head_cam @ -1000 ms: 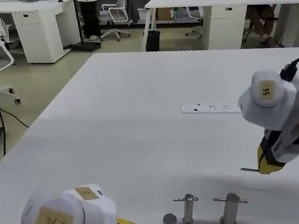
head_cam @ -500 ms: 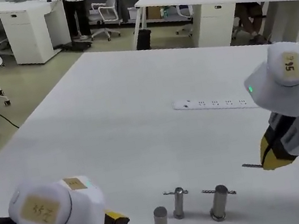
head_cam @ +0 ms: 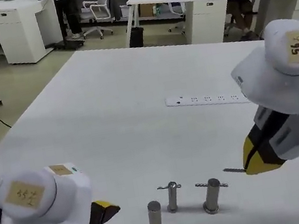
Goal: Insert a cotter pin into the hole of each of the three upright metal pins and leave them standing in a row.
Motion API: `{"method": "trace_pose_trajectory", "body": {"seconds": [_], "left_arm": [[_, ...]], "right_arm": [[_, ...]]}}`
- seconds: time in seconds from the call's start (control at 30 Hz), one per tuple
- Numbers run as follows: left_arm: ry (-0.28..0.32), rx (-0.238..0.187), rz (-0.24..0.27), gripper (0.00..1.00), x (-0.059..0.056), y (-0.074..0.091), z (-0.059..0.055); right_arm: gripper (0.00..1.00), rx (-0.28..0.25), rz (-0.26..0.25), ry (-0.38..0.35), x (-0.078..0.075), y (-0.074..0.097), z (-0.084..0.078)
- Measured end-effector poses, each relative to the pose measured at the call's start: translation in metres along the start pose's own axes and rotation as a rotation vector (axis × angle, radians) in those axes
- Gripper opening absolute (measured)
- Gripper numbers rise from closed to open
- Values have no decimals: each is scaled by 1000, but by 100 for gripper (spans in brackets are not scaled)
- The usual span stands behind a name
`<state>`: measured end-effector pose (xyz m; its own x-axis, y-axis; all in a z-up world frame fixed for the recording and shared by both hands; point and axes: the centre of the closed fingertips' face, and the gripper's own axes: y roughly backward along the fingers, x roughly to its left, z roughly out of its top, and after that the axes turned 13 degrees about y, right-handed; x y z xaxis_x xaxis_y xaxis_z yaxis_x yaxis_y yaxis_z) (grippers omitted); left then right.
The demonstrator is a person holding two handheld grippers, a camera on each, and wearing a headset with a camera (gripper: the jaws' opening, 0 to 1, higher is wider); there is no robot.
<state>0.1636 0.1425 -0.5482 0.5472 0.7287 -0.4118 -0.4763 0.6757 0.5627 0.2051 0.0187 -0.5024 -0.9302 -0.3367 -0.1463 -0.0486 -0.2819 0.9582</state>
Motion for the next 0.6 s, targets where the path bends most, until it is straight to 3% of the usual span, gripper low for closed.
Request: {"method": "trace_pose_trajectory", "body": {"seconds": [0.37,0.6], "left_arm": [[6,-13,8,85,3,3,5],[17,-13,13,83,6,3,1]], "right_arm": [[0,-38,28,19,23,-10,13],[0,-51,-35,7,21,-11,14]]}}
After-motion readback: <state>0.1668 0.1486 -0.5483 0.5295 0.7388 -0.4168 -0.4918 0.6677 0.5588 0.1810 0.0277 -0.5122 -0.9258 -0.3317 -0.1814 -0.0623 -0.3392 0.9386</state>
